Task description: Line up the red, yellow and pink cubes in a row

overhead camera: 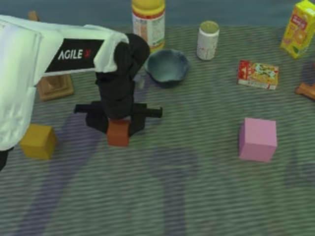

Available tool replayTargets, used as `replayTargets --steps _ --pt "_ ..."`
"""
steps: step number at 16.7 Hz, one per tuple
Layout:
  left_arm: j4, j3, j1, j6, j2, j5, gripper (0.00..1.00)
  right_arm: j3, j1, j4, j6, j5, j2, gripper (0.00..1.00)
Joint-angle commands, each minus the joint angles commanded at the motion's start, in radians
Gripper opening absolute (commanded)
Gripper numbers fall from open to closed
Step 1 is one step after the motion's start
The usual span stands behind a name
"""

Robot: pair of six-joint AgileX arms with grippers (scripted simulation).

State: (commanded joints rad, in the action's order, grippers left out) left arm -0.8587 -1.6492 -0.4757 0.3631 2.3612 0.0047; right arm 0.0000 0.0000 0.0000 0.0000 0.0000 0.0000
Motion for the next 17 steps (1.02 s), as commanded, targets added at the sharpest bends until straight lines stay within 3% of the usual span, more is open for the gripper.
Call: replayTargets --steps 8,13,17 --pt "-0.03 -0.022 0.003 -0.007 -0.038 -0.011 0.0 0.0 0.0 0.0 0.0 0.0 0.0 1.0" --pt "-0.207 -0.121 0.018 -0.004 -0.102 -0.012 0.0 0.0 0.0 0.0 0.0 0.0 0.0 1.0" --pt "-0.24 -0.143 0.022 -0.005 -0.123 -0.011 0.0 0.0 0.0 0.0 0.0 0.0 0.0 1.0"
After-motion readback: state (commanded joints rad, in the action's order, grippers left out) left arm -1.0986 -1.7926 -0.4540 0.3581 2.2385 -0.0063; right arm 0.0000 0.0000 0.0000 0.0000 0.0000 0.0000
